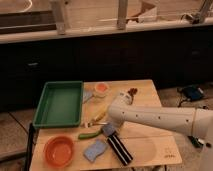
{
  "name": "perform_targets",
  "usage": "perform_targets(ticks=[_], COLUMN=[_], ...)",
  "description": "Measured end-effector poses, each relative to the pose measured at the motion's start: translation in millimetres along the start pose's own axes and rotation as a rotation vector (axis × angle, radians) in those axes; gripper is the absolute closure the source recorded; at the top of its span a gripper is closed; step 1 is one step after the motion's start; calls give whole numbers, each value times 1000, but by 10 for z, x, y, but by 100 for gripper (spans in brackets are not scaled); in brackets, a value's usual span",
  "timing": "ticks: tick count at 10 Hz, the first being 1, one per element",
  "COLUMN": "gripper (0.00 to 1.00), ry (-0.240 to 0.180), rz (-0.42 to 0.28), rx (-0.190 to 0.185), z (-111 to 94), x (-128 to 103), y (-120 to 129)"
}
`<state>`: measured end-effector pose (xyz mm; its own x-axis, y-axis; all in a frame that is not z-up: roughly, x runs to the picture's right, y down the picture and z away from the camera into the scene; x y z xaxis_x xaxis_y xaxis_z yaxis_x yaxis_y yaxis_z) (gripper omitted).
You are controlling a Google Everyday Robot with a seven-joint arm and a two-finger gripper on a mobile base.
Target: Wipe tray with eraser
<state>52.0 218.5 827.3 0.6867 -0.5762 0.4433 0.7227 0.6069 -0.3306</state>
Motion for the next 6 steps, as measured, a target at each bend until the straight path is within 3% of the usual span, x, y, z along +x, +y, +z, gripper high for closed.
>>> perform_targets(ticks=[3, 6], gripper=[95, 100], ry=[5, 25], rz=[-5, -23], rx=[-7, -1], z=[-36, -187], x=[24, 66], y=[-28, -111])
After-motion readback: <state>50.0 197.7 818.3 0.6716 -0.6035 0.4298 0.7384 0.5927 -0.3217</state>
